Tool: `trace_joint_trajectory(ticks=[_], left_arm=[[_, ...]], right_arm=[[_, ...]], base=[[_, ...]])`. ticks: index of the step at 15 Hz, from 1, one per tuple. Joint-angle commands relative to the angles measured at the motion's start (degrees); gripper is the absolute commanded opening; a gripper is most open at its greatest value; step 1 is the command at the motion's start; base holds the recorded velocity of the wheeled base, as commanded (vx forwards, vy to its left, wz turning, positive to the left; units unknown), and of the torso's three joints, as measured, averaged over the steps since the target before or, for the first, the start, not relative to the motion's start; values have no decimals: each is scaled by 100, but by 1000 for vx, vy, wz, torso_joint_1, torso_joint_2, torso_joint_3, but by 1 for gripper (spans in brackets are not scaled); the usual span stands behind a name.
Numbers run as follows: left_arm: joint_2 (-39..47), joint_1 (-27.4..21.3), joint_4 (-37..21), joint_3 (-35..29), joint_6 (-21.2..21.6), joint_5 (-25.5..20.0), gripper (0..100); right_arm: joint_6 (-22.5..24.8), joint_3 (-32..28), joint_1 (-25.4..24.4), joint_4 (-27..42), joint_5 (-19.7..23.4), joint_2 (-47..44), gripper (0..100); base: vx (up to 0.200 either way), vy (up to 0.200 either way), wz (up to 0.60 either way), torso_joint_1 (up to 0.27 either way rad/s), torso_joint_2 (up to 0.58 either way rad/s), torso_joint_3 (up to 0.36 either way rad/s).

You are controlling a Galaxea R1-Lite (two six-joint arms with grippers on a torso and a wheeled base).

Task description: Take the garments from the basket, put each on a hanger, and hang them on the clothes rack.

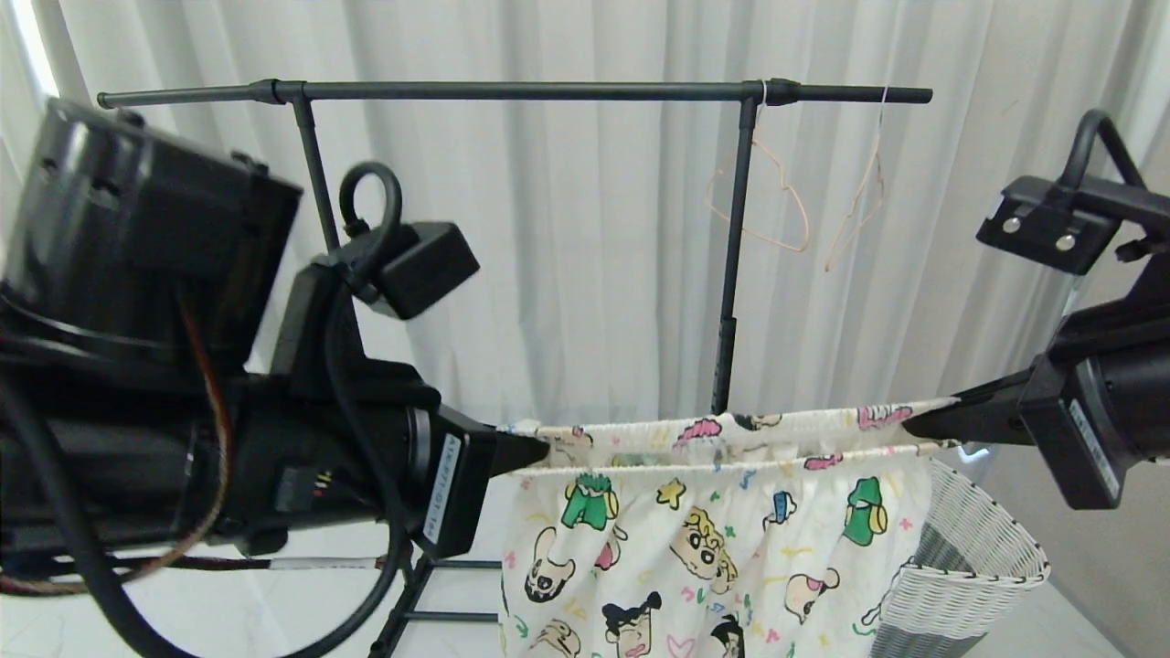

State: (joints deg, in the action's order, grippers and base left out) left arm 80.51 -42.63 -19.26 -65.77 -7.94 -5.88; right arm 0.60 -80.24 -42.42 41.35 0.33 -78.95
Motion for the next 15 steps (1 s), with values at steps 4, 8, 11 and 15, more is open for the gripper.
trace_joint_trajectory(ticks=[4,8,11,15], left_arm=[[185,0,-1757,-2291,-6,-230,0],[-53,-817,-1757,-1922,38,1106,0],[-26,-1019,-1730,-1861,381,1379,0],[378,-1010,-544,-1905,468,1168,0]], right_arm=[[2,-1064,208,-4,29,-350,0],[37,-1389,191,13,46,-446,0],[37,-1363,50,664,55,125,0],[2,-1055,-908,1613,55,1030,0]], base=[[0,0,0,0,0,0],[0,0,0,0,0,0],[0,0,0,0,0,0],[0,0,0,0,0,0]])
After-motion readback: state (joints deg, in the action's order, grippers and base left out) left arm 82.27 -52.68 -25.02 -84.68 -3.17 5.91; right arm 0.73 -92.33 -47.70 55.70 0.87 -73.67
